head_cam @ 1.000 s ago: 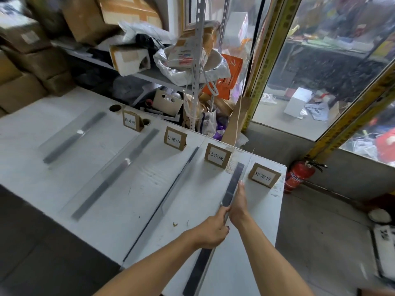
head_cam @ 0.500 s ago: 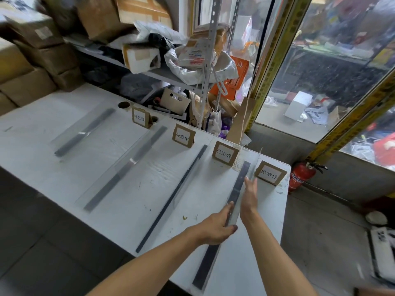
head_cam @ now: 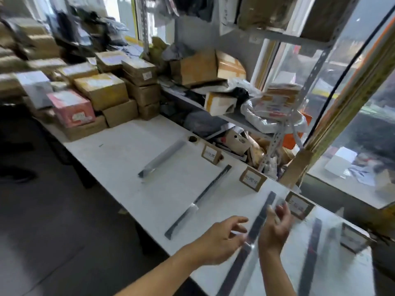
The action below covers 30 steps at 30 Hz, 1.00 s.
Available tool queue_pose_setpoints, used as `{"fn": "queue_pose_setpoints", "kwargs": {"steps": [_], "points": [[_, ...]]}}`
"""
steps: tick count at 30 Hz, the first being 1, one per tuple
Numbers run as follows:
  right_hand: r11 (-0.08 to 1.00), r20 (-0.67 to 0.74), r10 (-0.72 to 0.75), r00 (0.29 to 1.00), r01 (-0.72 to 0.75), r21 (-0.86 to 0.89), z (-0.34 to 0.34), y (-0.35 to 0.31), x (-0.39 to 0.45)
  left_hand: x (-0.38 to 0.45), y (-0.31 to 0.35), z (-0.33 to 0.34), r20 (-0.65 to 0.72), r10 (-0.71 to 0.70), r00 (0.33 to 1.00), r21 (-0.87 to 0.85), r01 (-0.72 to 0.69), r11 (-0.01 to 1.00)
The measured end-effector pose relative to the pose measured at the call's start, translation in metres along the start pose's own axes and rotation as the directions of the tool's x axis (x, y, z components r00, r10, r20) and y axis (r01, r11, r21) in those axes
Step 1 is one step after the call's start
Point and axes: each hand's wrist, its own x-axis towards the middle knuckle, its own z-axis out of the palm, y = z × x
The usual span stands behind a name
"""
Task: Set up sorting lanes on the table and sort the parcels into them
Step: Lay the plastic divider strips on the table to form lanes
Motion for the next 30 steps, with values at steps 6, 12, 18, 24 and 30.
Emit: {"fn": "queue_pose_setpoints", "kwargs": {"steps": [6, 12, 18, 24, 30], "points": [[0.991, 0.245, 0.105, 0.964, -0.121, 0.054, 0.13, -0.007, -0.071, -0.057, -0.049, -0.112, -0.293, -0.096, 0.951, -0.084, 0.074, 0.994], [0.989, 0.284, 0.132, 0.95, -0.145, 0.026, 0.216, -0.012, -0.093, -0.05, -0.092, -0.189, -0.388, -0.183, 0.903, -0.11, 0.152, 0.982], [0.979, 0.265, 0.196, 0.944, -0.204, 0.0, 0.298, -0.004, -0.071, 0.015, -0.117, -0.264, -0.485, -0.137, 0.864, 0.085, 0.202, 0.976], [0.951, 0.305, 0.301, 0.904, -0.307, -0.03, 0.355, -0.011, -0.043, 0.096, -0.12, -0.328, -0.393, -0.168, 0.904, 0.375, 0.324, 0.868], [0.937, 0.214, 0.338, 0.917, -0.349, 0.016, 0.364, -0.009, -0.039, 0.16, -0.138, -0.357, -0.248, -0.39, 0.887, 0.488, 0.462, 0.74]]}}
